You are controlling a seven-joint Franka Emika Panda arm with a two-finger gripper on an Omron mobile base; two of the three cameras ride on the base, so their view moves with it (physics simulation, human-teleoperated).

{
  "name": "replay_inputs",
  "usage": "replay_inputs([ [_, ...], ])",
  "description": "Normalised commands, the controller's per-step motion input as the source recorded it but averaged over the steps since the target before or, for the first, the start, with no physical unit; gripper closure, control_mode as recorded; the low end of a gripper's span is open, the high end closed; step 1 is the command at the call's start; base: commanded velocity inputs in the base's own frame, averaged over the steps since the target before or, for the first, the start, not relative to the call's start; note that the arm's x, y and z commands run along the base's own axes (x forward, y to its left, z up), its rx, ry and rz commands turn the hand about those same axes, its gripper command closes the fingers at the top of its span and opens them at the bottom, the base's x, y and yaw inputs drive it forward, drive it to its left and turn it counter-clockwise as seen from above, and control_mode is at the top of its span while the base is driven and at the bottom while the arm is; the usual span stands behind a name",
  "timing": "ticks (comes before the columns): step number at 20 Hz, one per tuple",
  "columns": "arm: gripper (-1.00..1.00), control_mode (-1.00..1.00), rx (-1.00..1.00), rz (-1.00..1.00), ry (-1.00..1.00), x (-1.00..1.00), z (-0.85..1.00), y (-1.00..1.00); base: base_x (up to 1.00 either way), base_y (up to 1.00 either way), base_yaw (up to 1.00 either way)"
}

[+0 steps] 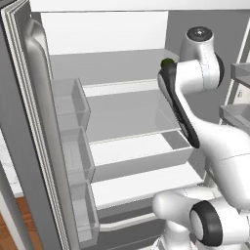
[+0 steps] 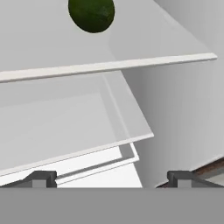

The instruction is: Gather the lime and eggplant from the fridge and place them on a tray on the dining counter. Then gather the steak and fish from the fridge and place them on the other tray.

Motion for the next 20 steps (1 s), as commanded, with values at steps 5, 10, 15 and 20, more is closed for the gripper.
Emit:
replay_inputs([
  [5,-1.0,-1.0,0.0,0.0,0.0,0.63,0.28,-0.03,0.0,0.0,0.0],
  [10,-1.0,-1.0,0.0,0.0,0.0,0.7,0.26,-0.01,0.0,0.0,0.0],
  [15,-1.0,-1.0,0.0,0.0,0.0,0.68,0.0,-0.15,0.0,0.0,0.0],
  [20,-1.0,-1.0,0.0,0.0,0.0,0.62,0.0,-0.05,0.0,0.0,0.0],
])
